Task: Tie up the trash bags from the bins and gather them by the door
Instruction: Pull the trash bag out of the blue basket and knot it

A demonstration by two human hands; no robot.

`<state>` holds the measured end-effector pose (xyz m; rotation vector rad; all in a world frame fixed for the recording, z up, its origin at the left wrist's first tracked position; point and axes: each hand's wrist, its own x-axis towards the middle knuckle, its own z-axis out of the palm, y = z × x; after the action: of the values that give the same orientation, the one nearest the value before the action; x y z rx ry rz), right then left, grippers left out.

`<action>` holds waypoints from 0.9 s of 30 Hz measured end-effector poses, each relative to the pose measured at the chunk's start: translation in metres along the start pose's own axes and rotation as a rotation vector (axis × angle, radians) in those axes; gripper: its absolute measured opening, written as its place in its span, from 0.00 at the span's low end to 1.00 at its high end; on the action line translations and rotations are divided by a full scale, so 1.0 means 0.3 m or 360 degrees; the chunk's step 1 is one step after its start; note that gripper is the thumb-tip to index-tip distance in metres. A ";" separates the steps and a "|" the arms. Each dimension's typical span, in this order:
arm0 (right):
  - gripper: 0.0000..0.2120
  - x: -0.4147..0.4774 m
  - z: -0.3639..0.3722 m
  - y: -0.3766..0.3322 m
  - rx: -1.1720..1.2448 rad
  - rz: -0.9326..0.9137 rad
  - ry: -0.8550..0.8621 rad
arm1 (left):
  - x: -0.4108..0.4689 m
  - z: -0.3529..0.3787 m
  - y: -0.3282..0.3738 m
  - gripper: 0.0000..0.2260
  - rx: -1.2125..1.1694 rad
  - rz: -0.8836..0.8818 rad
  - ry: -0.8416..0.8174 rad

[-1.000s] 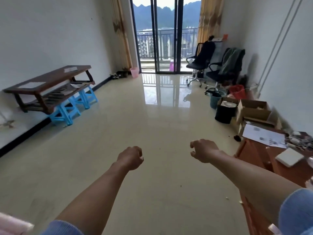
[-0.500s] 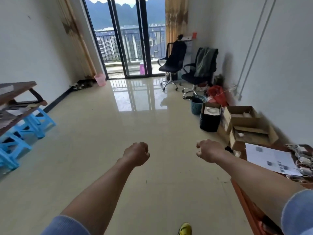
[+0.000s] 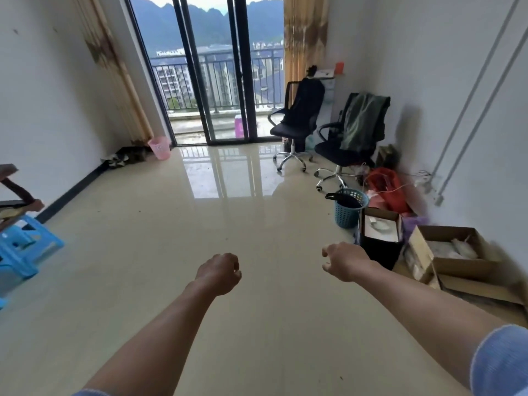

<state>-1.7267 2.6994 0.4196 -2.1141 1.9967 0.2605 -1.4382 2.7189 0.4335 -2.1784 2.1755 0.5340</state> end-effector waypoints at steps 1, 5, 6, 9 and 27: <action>0.20 0.094 -0.015 -0.001 0.0005 -0.0006 0.0006 | 0.103 -0.007 -0.002 0.10 -0.0001 0.0012 -0.0009; 0.19 0.474 -0.042 0.027 0.0007 0.0058 -0.0014 | 0.529 -0.033 0.008 0.10 -0.0001 0.0103 -0.0050; 0.18 0.567 -0.051 0.042 0.0013 0.0097 -0.0035 | 0.640 -0.047 0.012 0.10 -0.0005 0.0133 -0.0057; 0.19 0.814 -0.116 0.103 0.0059 0.0241 -0.0099 | 0.955 -0.127 0.037 0.10 0.0034 0.0215 -0.0103; 0.08 2.014 -0.272 0.810 0.0331 0.0784 -0.0256 | 2.511 -0.200 0.740 0.09 0.0102 0.0676 -0.0422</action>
<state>-1.9347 2.0848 0.3203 -1.4110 2.3005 0.2762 -1.6618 1.9680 0.3517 -1.5085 2.4591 0.7057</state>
